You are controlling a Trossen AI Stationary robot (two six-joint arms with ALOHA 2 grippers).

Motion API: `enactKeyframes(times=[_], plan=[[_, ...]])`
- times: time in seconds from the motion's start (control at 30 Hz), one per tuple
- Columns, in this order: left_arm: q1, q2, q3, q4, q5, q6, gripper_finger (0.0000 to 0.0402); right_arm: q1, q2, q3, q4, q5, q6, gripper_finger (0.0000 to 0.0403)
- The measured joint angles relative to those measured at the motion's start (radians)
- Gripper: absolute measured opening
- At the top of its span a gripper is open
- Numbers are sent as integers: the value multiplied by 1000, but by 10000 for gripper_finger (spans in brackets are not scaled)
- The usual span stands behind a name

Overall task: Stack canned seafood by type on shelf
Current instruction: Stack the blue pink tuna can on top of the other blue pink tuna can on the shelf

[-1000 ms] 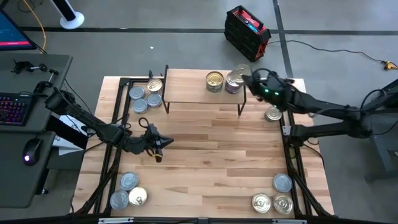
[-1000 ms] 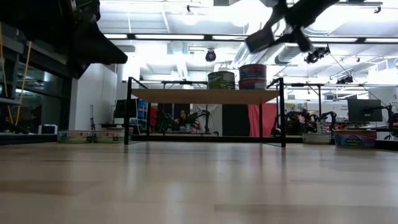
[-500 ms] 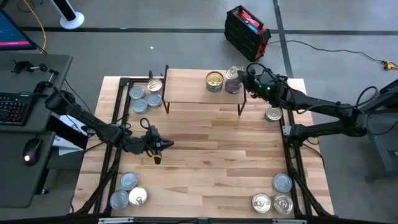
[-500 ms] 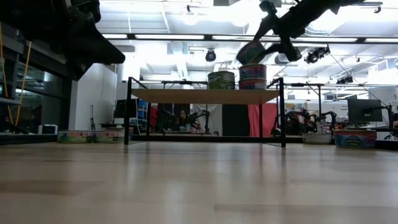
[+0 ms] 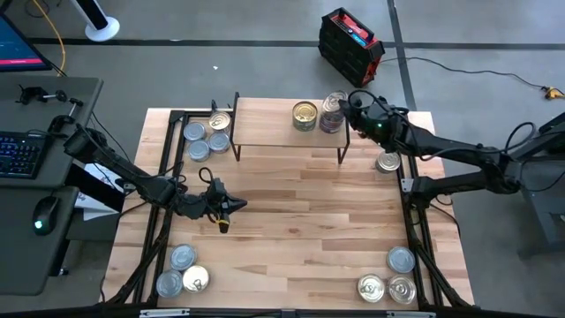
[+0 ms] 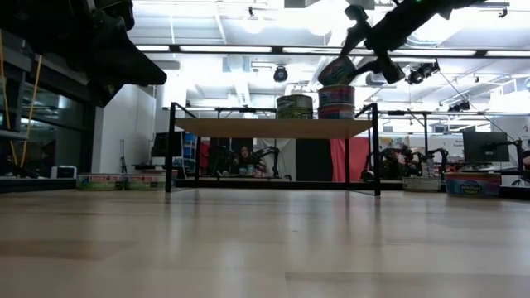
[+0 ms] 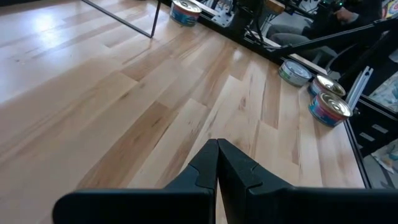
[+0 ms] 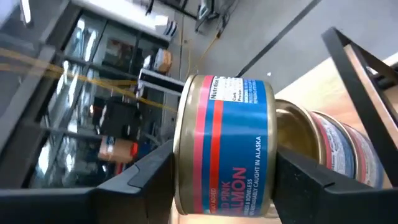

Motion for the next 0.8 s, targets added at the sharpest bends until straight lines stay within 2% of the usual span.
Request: enactKeyframes(times=[0.47,0.6,0.8], plan=[[0,0,0,-1,0,-1,0,0,49,0,40,2,74,218],[0,0,0,-2,0,0,0,1,49,0,33,28,100,244],[0,0,0,-5,0,0,0,1,49,0,22,28,103,305]])
